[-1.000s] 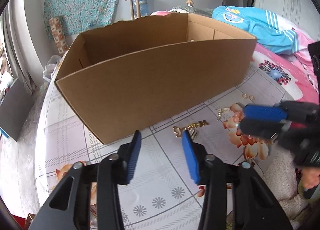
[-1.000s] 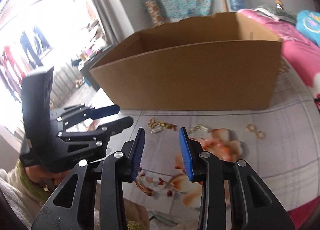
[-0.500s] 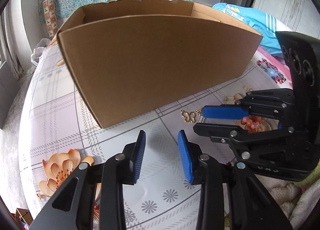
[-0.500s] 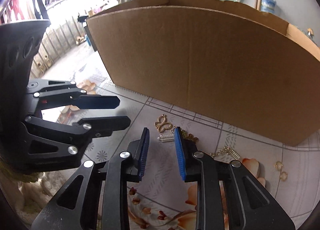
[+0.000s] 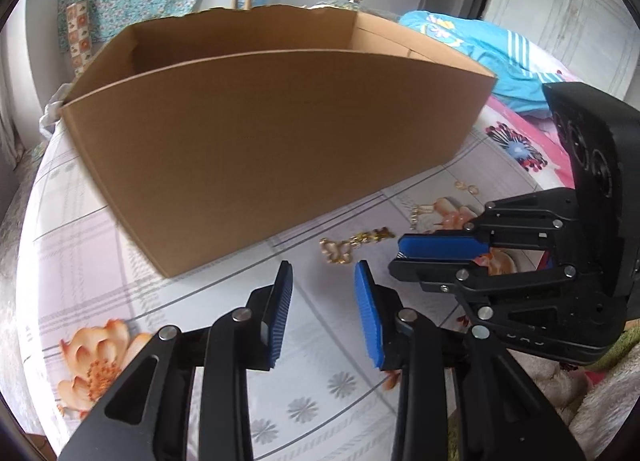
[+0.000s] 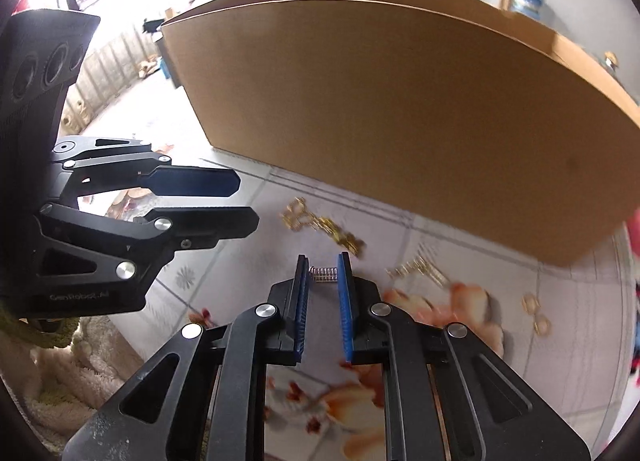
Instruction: Organize jewelry
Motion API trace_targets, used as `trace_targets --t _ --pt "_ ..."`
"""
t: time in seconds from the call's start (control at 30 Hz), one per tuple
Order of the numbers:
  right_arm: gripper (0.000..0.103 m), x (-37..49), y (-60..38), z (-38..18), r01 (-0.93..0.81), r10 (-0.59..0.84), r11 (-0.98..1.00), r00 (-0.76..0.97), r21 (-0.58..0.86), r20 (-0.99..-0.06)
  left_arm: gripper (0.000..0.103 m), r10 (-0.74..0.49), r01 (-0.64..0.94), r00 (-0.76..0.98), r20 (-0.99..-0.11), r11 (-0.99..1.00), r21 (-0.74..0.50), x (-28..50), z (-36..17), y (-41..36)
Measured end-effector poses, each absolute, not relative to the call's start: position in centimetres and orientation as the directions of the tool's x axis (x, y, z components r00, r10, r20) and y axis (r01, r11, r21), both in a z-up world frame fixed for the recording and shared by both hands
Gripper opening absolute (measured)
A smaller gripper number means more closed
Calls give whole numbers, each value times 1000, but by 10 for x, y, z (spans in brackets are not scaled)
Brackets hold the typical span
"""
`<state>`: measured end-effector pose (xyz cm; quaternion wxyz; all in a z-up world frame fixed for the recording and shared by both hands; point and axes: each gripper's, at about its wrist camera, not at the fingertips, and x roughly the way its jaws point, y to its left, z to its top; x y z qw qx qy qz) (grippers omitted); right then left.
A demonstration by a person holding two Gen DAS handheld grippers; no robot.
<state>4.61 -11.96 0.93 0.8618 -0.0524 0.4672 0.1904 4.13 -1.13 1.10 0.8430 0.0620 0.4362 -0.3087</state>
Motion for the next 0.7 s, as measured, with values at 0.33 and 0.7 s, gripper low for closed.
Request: trace_targets --t 0.33,0.7 --pt "12 37 -126 7 -341 293 933 525 118 -799 31 -377 615 437 -816 788 -35 51 5 -43" --pt "12 23 -155 9 -330 330 929 544 165 -772 12 -313 613 444 -839 790 30 53 5 -53"
